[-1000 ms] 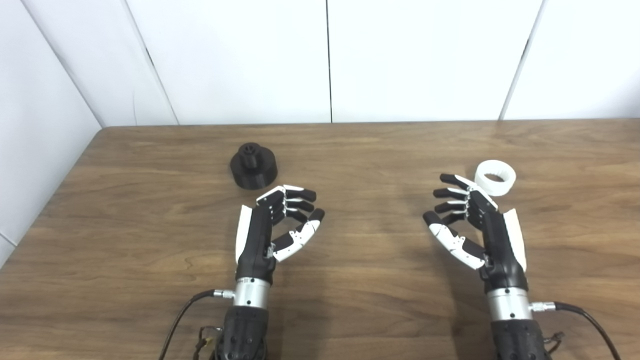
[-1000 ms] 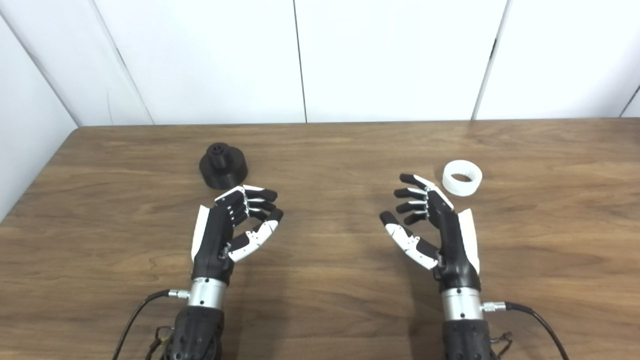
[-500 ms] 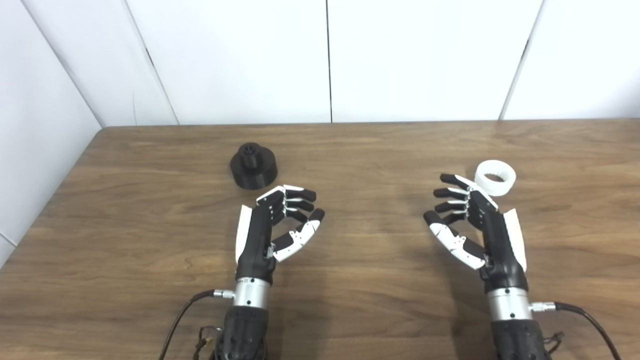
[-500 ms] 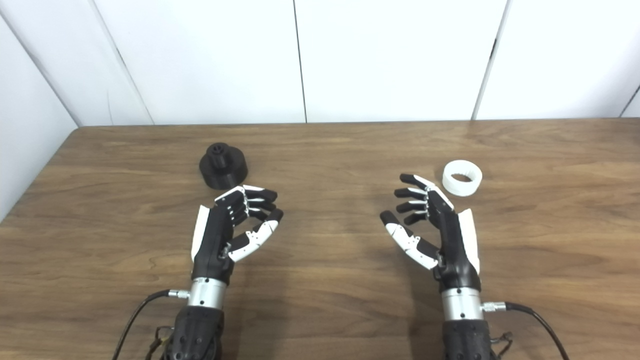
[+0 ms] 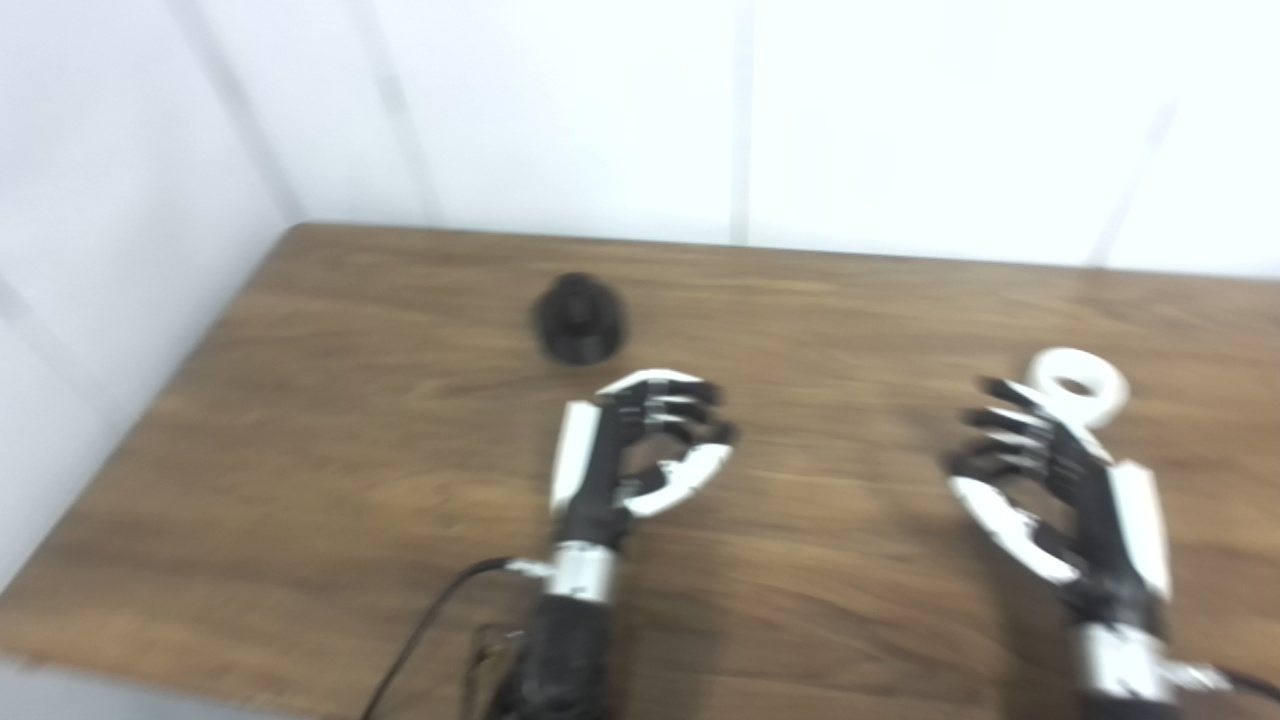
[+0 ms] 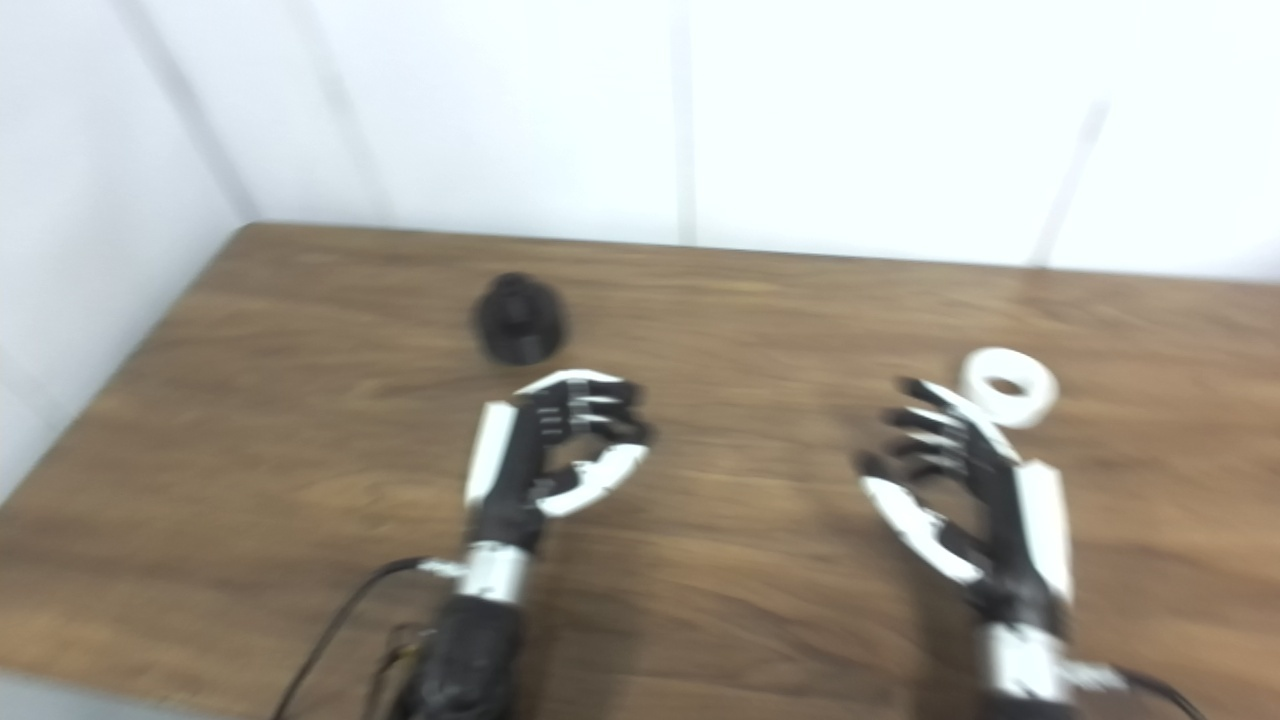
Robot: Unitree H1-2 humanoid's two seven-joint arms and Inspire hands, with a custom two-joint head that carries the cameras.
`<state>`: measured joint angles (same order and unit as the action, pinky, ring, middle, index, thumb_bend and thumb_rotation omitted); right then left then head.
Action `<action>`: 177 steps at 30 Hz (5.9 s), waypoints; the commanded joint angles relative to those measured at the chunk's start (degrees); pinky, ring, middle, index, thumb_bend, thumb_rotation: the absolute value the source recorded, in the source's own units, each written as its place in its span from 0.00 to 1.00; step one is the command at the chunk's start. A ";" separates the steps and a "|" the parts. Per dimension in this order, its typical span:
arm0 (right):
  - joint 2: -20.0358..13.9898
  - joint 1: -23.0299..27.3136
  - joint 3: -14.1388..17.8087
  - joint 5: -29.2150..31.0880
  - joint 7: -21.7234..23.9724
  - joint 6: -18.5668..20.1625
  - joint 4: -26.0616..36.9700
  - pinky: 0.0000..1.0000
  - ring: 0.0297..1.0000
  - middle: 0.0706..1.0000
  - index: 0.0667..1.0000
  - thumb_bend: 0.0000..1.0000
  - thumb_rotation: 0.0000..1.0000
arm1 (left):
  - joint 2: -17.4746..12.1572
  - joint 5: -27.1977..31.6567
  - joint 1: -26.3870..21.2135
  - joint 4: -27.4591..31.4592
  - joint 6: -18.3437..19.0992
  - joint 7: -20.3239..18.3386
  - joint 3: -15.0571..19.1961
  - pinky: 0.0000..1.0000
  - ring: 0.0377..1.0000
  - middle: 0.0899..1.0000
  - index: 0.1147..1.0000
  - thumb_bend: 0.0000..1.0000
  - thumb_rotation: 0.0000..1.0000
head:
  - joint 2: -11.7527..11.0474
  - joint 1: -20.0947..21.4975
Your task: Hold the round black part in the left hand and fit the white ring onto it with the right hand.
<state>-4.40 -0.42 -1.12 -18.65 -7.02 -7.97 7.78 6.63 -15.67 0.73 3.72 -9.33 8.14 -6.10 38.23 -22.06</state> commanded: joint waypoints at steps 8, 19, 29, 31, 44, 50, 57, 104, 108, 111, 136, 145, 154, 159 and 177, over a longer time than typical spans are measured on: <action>-0.82 0.72 0.57 1.86 -0.03 -1.88 0.13 0.48 0.58 0.66 0.77 0.57 0.40 | 0.57 -1.67 -2.39 -0.24 -3.05 1.82 -0.38 0.47 0.56 0.60 0.43 0.50 0.07 | -0.13 0.12; -1.24 0.93 0.54 1.92 0.13 -1.91 -0.15 0.49 0.58 0.65 0.76 0.60 0.41 | -1.33 -4.35 -2.79 4.77 1.82 1.14 1.06 0.55 0.64 0.68 0.43 0.50 0.08 | -0.18 0.28; -1.45 1.15 0.62 1.43 0.15 -1.04 0.16 0.49 0.58 0.65 0.76 0.59 0.43 | -5.68 -7.16 -4.54 11.05 11.24 -0.97 3.30 0.61 0.74 0.79 0.74 0.65 0.32 | -0.41 0.34; -1.49 1.19 0.63 1.43 0.13 -1.07 0.23 0.49 0.58 0.65 0.76 0.59 0.41 | -6.63 -7.72 -4.90 11.79 12.52 -1.41 3.65 0.61 0.75 0.81 0.76 0.65 0.32 | -0.45 0.37; -1.77 1.51 0.89 1.56 0.20 -0.43 -0.04 0.48 0.57 0.64 0.76 0.59 0.41 | -13.61 -9.45 -9.67 13.65 18.86 -4.32 6.75 0.73 0.84 0.86 0.83 0.68 0.29 | -0.88 0.11; -1.95 1.37 0.93 1.58 0.17 -0.92 -0.13 0.48 0.57 0.65 0.75 0.59 0.42 | -16.32 -9.76 -12.49 12.79 20.89 -5.41 7.71 0.76 0.86 0.89 0.85 0.71 0.33 | -0.89 0.48; -2.23 1.21 1.09 1.27 0.26 -0.42 0.60 0.48 0.57 0.64 0.75 0.58 0.40 | -20.90 -13.79 -16.50 11.13 23.57 -6.54 7.44 0.75 0.87 0.89 0.86 0.74 0.32 | -0.95 0.40; -1.85 0.56 1.05 2.64 0.11 -2.25 0.20 0.45 0.54 0.63 0.74 0.58 0.35 | -30.83 -27.51 -26.07 -18.67 24.77 -5.93 -3.26 0.95 1.00 0.99 0.88 0.98 0.52 | -1.06 1.97; -1.82 0.54 1.08 2.74 0.13 -2.22 0.21 0.46 0.54 0.63 0.74 0.58 0.35 | -30.78 -27.63 -26.45 -20.03 24.64 -5.42 -3.54 0.94 1.00 0.99 0.87 0.99 0.52 | -1.08 2.04; -1.89 0.55 1.10 2.68 0.13 -2.21 0.05 0.47 0.55 0.64 0.74 0.59 0.38 | -30.62 -27.34 -26.62 -21.06 24.49 -4.99 -3.56 0.94 1.00 0.99 0.87 1.00 0.53 | -1.04 2.15; -1.42 0.39 1.08 0.96 -0.31 -1.32 1.58 0.47 0.56 0.65 0.73 0.57 0.35 | -28.70 -23.65 -29.03 -27.24 22.90 -3.33 -5.00 0.92 1.00 0.98 0.87 0.98 0.54 | -0.72 3.45; -1.29 0.12 1.28 1.20 -0.09 -0.78 2.16 0.47 0.56 0.65 0.73 0.57 0.35 | -28.11 -22.40 -30.33 -29.44 21.54 -2.64 -5.55 0.92 1.00 0.97 0.87 0.97 0.51 | -0.45 3.77; -1.32 -0.01 1.29 0.70 -0.23 -0.80 2.19 0.47 0.56 0.65 0.73 0.57 0.34 | -27.30 -20.85 -30.90 -30.35 20.44 -2.31 -5.60 0.90 1.00 0.97 0.86 0.97 0.49 | -0.25 3.79; -1.30 -0.11 1.29 0.90 -0.08 -0.68 2.43 0.47 0.56 0.66 0.73 0.57 0.34 | -27.09 -20.79 -30.97 -30.58 20.27 -2.43 -6.07 0.90 1.00 0.97 0.87 0.97 0.50 | -0.09 3.83; -1.09 -0.55 1.49 0.40 0.01 0.63 3.34 0.46 0.56 0.66 0.74 0.57 0.37 | -26.15 -18.83 -31.52 -32.02 18.72 -1.59 -6.91 0.89 1.00 0.97 0.79 0.93 0.44 | 0.21 4.31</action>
<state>-5.64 -1.41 0.09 -17.99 -6.79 -7.30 8.81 -19.37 -35.19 -28.50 -27.92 11.68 6.06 -12.99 38.41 -17.67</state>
